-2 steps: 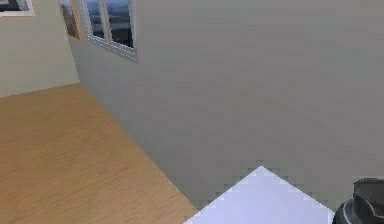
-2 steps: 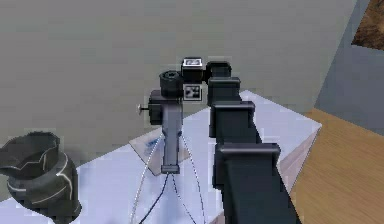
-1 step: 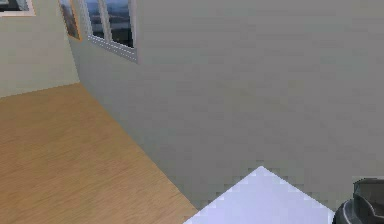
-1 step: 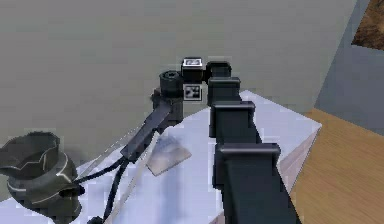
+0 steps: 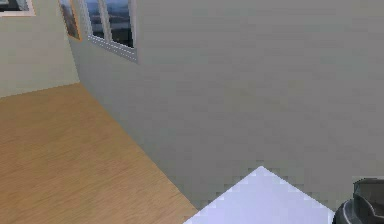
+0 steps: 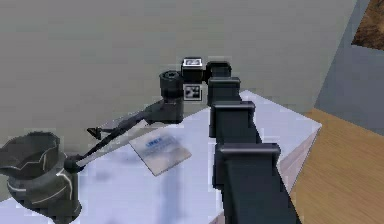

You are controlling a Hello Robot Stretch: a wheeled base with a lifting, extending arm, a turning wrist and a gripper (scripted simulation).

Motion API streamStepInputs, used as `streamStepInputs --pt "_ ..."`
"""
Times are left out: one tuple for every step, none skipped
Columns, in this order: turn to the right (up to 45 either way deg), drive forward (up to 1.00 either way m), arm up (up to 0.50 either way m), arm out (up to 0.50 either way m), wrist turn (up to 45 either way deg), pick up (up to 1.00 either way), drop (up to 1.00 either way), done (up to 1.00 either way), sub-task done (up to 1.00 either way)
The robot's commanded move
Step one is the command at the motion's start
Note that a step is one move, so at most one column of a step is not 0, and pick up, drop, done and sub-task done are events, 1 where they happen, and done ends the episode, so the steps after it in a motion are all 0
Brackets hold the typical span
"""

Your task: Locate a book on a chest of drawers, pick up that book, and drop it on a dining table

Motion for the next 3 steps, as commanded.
streamStepInputs --pt "0.0 0.00 0.00 0.00 45.0 0.00 0.00 0.00 0.00" --pt "0.0 0.00 0.00 0.00 12.0 0.00 0.00 0.00 0.00" --pt "0.0 0.00 -0.28 0.00 0.0 0.00 0.00 0.00 0.00"
